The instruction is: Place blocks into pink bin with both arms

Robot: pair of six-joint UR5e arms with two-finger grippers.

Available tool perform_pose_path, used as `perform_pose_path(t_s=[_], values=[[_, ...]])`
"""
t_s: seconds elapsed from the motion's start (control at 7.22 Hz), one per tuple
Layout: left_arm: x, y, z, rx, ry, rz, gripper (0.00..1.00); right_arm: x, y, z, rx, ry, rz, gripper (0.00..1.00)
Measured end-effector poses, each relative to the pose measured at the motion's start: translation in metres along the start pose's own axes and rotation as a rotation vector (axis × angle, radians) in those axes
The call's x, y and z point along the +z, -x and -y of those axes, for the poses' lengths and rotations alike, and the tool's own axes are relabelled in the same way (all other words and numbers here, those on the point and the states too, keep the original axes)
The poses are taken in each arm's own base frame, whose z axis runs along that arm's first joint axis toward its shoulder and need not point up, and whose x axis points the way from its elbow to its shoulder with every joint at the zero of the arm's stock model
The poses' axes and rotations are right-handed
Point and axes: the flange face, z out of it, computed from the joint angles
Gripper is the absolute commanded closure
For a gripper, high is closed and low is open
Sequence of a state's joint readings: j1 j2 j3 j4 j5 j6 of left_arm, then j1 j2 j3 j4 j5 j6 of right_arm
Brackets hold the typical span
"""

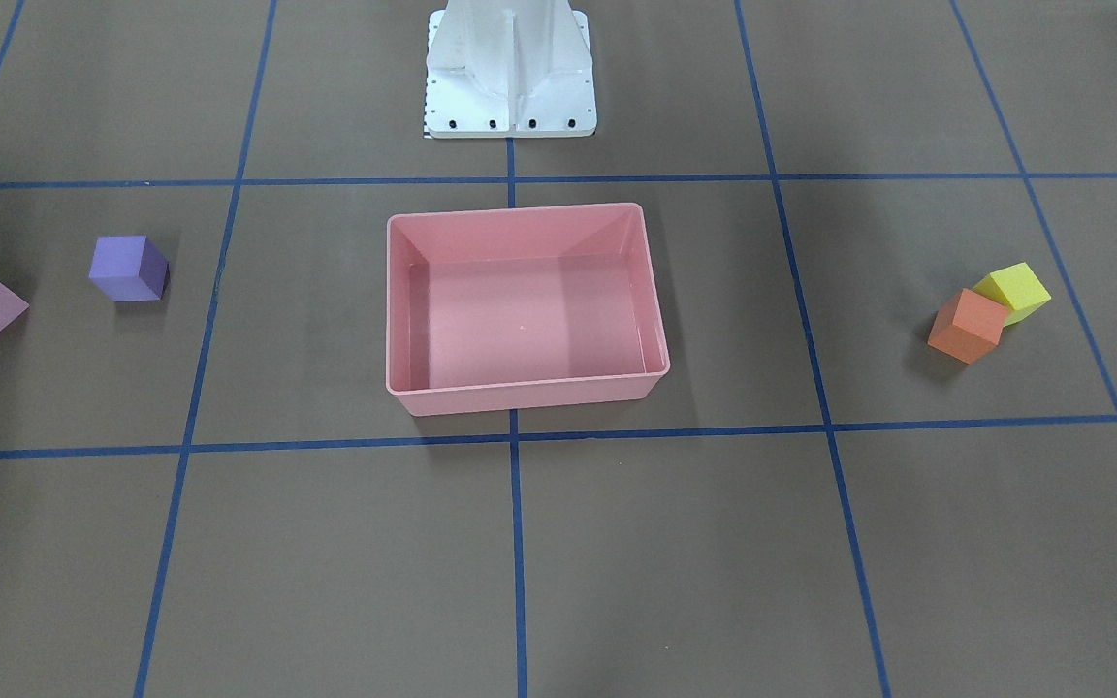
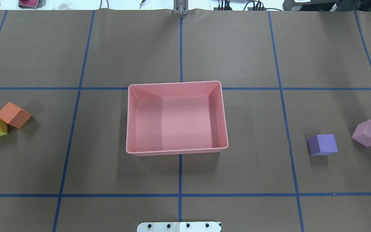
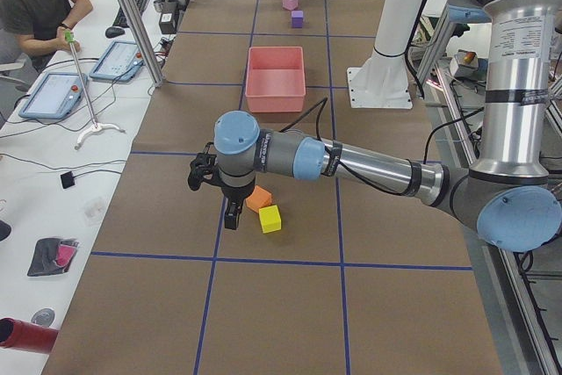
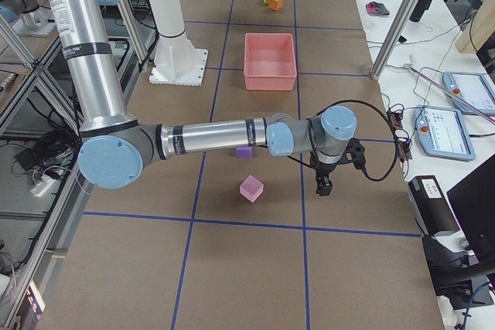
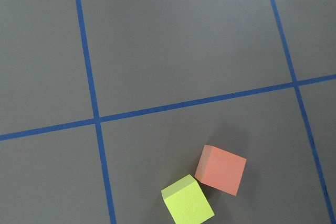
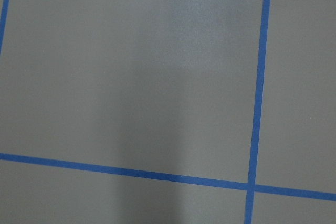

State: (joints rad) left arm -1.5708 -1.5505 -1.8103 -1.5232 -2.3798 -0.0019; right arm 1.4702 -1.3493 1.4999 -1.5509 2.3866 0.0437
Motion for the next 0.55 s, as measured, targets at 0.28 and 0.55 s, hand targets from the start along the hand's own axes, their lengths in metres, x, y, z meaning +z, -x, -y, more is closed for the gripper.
perform_pose_path(t_s=[0.28,0.55], values=[[0.002,0.002,0.0,-0.003,0.004,-0.001,0.01,-0.001,0.001,-0.009,-0.002,0.005,-0.003,0.0],[0.003,0.002,0.0,-0.004,0.006,-0.001,0.01,0.001,0.001,-0.017,-0.003,0.01,-0.003,0.0]])
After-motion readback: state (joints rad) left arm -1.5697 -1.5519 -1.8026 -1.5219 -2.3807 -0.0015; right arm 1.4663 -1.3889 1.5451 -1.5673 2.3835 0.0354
